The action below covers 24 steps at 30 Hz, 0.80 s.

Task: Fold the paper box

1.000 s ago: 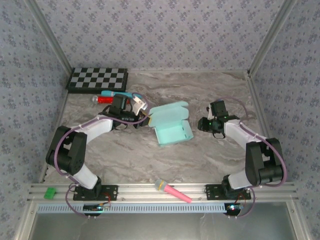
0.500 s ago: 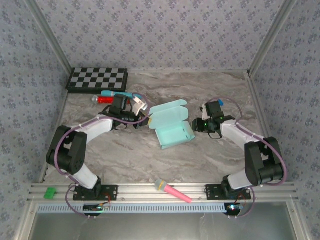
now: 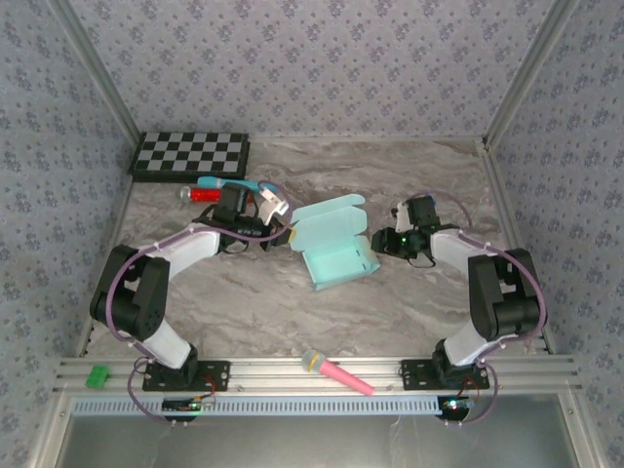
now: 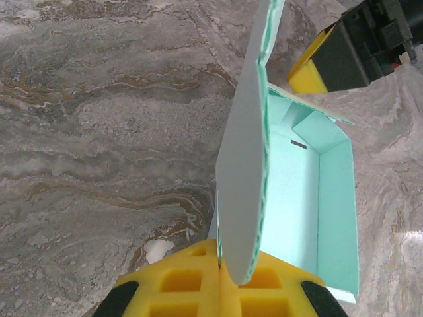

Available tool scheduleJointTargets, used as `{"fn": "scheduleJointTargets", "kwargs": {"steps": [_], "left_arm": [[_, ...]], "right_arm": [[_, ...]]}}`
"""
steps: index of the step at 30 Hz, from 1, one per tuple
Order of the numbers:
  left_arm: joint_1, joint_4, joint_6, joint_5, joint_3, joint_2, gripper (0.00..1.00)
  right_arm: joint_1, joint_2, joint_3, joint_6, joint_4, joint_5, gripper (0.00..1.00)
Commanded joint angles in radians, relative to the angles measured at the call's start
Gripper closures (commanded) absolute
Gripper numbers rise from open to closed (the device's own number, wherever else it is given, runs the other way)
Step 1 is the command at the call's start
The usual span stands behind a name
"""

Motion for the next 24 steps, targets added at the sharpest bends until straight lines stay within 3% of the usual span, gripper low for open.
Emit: {"fn": "scheduleJointTargets", "kwargs": {"steps": [1,9,15,24], "left_arm": [[0.002,-0.008,0.022,0.032,0.033,-0.025,1.0],[0.002,-0.004,0.013,0.019,0.035,-0.012,1.0],[0.003,0.002,-0.002,0.007,0.039,0.0,1.0],[0.003,0.006,-0.02,-0.01,0.036,0.009,1.0]], "right_arm": [[0.007,0.02,-0.01,0.01,0.05,-0.128,0.52],[0.032,0.042,-0.02,0.007,0.071,-0.166,0.52],[0.062,0.06,-0.008,-0.007,0.044,-0.127,0.54],[0.148,0.036,0.002,-0.007,-0.001,0.071,0.55]]}}
